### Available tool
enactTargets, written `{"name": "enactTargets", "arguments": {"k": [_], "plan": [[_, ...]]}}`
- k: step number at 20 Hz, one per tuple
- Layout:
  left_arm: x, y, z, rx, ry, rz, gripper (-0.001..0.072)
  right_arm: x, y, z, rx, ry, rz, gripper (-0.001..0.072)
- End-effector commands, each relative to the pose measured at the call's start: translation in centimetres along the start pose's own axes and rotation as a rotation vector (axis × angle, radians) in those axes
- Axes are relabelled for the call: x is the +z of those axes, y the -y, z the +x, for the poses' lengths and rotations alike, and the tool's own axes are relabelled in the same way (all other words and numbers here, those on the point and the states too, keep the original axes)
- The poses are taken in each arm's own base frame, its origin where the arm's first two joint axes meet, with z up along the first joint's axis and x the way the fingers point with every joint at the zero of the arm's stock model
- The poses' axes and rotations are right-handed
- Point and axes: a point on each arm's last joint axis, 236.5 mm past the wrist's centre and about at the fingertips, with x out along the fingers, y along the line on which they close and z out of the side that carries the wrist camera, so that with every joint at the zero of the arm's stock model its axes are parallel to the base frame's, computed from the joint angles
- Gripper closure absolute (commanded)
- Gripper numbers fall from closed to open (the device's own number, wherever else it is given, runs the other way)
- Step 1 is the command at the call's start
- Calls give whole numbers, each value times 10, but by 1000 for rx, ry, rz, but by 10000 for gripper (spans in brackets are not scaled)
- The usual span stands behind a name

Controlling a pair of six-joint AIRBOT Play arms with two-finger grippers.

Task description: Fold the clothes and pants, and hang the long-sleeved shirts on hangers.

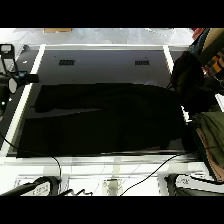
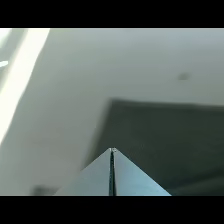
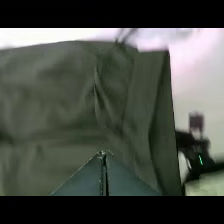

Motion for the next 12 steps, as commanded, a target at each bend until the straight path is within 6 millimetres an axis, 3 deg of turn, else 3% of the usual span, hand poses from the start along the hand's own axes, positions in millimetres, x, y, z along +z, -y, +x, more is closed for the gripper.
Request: {"name": "enactTargets", "arguments": {"k": [1,3,5,8,9,10,11,12], "plan": [[6,74,-30,-161,-2,44,697,-75,21,-39,-171,-224,33,694],[0,108,-40,-218,-21,161,697,-110,25,-50,-190,-246,53,694],[-6,131,-47,-258,-32,229,697,-168,29,-53,-181,-331,89,694],[-6,145,-52,-283,-25,247,697,-251,30,-36,-141,-409,222,681],[-6,145,-52,-283,-26,246,697,-266,30,-26,-133,-398,282,575],[-6,145,-52,-283,-26,246,697,-274,29,-14,-131,-370,372,290],[-6,145,-52,-282,-27,246,697,-279,28,-3,-127,-349,448,76],[-6,145,-52,-282,-27,246,697,-280,27,5,-116,-337,487,40]]}}
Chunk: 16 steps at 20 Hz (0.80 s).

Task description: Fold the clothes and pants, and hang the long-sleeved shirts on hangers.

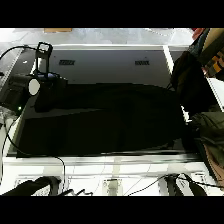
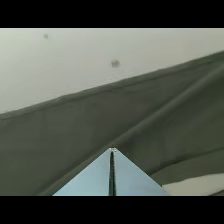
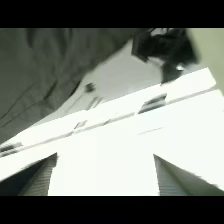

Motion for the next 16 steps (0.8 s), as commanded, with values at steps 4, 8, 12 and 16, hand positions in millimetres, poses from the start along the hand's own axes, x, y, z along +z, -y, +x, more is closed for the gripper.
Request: {"name": "enactTargets", "arguments": {"k": [4,8,12,16], "plan": [[0,5,-1,-7,-4,18,697,9,14,45,20,143,246,166],[-1,2,0,7,-5,34,697,47,18,53,60,259,334,229],[5,2,0,10,21,35,689,62,13,86,146,208,340,227],[20,0,0,18,81,40,688,81,21,99,152,253,332,228]]}}
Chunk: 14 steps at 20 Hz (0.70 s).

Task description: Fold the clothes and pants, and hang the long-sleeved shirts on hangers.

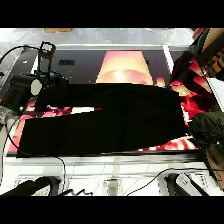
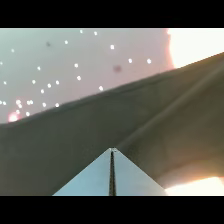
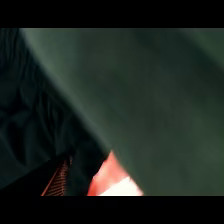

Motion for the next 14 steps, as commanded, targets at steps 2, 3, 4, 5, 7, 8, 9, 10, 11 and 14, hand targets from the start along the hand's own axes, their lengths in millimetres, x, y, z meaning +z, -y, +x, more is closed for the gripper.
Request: {"name": "enactTargets", "arguments": {"k": [2,3,4,5,7,8,9,10,11,14], "plan": [[13,-2,0,8,57,4,687,19,6,17,8,50,14,228],[13,-2,0,7,58,3,687,18,8,21,5,39,29,228],[14,-2,0,7,58,3,687,15,9,25,8,22,43,228],[13,-2,0,7,58,3,686,13,10,29,12,8,55,228],[13,-2,0,8,58,4,683,11,12,34,10,-8,56,258],[13,-2,0,8,58,4,567,14,12,34,12,4,42,339],[13,-2,0,7,58,3,236,16,9,34,26,12,29,401],[13,-2,0,7,58,3,56,17,4,34,45,16,27,492],[13,-2,0,7,55,4,94,17,1,33,60,19,30,606],[9,-6,0,17,39,7,455,8,-13,27,107,-18,-14,693]]}}
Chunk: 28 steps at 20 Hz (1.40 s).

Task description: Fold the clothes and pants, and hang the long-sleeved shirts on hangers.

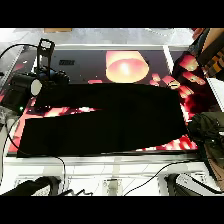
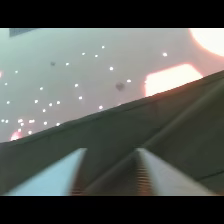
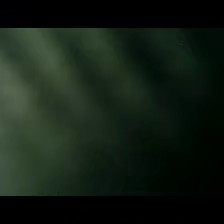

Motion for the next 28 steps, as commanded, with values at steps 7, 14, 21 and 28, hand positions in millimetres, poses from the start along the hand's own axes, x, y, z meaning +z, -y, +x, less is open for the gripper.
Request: {"name": "enactTargets", "arguments": {"k": [7,14,21,28], "plan": [[-93,-12,-16,-18,-383,-67,697,9,-65,-92,81,252,-278,694],[-196,-42,-55,-166,-684,-400,696,-15,-80,-159,2,428,-436,694],[-318,-88,-133,-101,-944,-787,336,-8,-81,-163,-2,464,-436,693],[-433,-72,-195,-37,-1033,-1229,63,-5,-82,-165,-3,482,-435,693]]}}
